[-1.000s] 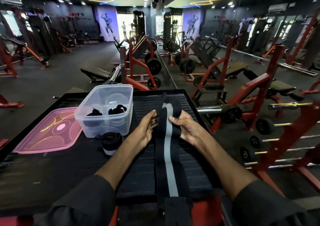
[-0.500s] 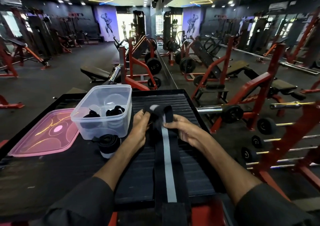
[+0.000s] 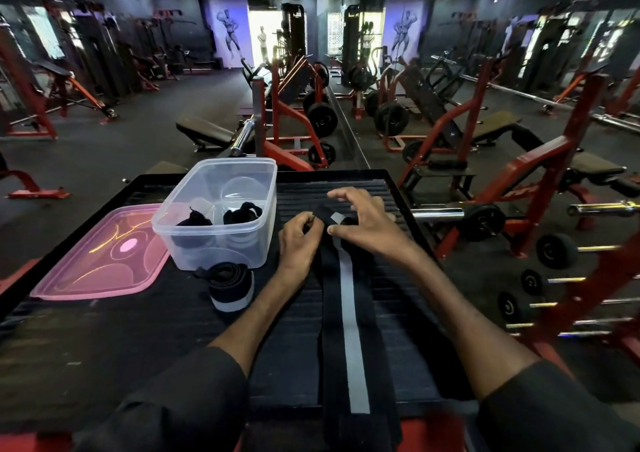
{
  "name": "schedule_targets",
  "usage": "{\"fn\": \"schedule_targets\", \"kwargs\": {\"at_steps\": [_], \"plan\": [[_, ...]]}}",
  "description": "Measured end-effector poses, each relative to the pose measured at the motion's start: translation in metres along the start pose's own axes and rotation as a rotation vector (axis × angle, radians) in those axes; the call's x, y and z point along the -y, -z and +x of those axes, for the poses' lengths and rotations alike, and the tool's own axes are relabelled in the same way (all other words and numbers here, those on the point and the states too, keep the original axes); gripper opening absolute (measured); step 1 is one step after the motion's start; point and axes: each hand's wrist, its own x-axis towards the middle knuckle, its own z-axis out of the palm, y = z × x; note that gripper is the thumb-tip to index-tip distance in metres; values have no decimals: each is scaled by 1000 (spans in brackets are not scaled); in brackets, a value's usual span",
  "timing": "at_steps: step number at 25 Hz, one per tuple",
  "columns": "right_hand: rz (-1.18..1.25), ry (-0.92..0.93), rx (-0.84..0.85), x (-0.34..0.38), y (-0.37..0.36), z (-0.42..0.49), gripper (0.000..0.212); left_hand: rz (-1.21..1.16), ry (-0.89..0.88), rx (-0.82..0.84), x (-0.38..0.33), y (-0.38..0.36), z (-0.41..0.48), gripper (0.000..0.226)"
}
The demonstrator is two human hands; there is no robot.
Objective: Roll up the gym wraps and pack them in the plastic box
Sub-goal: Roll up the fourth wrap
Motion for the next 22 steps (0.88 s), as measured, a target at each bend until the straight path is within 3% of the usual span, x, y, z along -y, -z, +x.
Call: {"fn": "schedule_targets", "kwargs": {"at_steps": [5,9,15,18,22], "plan": [[206,101,-156,-26,4,8,26,-150,50,43,5,-2,-4,37],[281,83,-107,-49,10,9,24,-333,132,186,4,-2,-8,36],[316,141,-205,-52,6,12,26,-363,226,331,-6,5,2,25],[268,194,-253,-48,3,14,27,-280,163,380,-12,3,3,23],[228,242,-307,-48,-1,15,27,-160,-24,276,-11,1,7,22]]}}
